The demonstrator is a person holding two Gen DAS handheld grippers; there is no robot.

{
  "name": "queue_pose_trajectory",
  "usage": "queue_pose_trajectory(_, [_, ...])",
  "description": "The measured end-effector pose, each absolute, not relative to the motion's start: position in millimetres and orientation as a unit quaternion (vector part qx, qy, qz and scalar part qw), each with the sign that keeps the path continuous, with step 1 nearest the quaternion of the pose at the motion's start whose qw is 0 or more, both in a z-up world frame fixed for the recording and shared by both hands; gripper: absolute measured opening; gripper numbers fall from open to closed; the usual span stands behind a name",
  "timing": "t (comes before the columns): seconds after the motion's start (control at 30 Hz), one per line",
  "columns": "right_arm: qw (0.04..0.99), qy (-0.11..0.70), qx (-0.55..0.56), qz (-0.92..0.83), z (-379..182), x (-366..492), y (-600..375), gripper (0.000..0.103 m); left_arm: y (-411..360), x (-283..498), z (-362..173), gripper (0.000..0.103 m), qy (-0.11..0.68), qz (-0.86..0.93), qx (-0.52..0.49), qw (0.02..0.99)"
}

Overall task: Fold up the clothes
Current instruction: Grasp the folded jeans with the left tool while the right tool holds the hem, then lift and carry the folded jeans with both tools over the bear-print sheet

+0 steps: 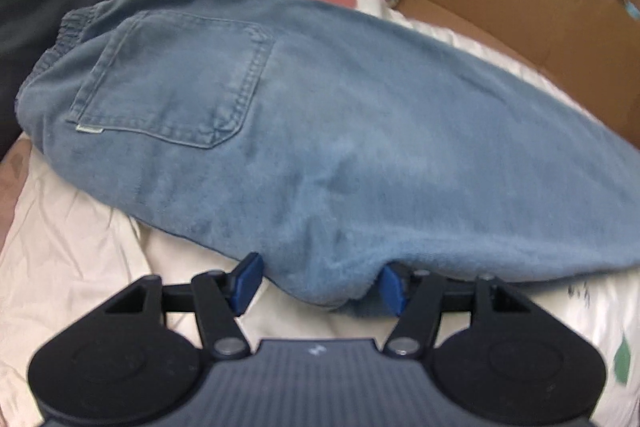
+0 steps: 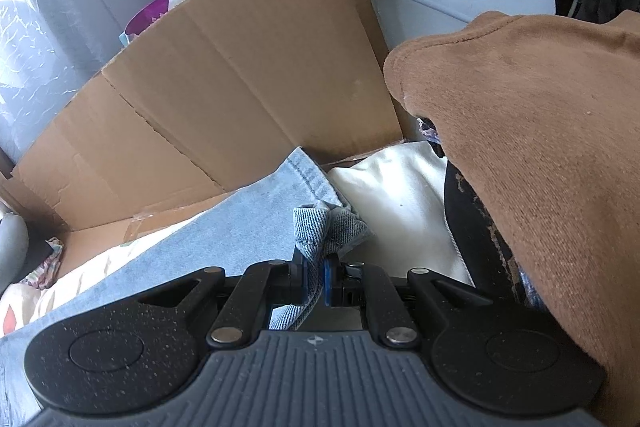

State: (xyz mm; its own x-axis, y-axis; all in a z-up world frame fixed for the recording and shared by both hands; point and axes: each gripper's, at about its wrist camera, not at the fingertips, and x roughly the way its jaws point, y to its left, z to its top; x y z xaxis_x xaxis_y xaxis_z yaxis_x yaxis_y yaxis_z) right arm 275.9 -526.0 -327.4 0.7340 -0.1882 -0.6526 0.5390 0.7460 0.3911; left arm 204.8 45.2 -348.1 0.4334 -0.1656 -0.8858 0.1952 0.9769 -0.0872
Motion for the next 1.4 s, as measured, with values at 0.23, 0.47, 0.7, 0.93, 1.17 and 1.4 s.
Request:
queue_pose_trajectory(0.23, [0.885, 0.303, 0.285, -0.208, -328.1, 273.6, -523.6, 0.006, 44.2, 202.6, -376.5, 0.067, 0.548, -0.076, 0.002, 0.833])
queue_pose_trajectory(0.47, [0.884, 0.297, 0.300, -0.203, -327.0, 270.6, -531.4, 0.006, 49.9, 211.6, -375.0, 0.033, 0.544, -0.065, -0.042, 0.835])
queue_pose_trajectory(0.7, [0.862, 0.307, 0.338, -0.221, -343.8, 265.9, -537.8, 0.006, 37.9, 225.4, -365.9, 0.018, 0.588, -0.043, -0.019, 0.807])
queue_pose_trajectory(0.93, [0.849, 0.325, 0.362, -0.209, -343.3, 263.5, -547.9, 0.005, 20.8, 253.9, -342.3, 0.017, 0.638, -0.073, 0.074, 0.763])
queue_pose_trajectory(1.17, [0.856, 0.327, 0.354, -0.188, -344.3, 268.5, -553.2, 0.005, 18.9, 244.6, -350.4, 0.014, 0.633, -0.055, 0.074, 0.769])
queue_pose_trajectory(1.4, [0.860, 0.311, 0.349, -0.203, -341.8, 264.5, -544.4, 0.005, 38.5, 228.9, -355.7, 0.014, 0.626, -0.091, 0.053, 0.773])
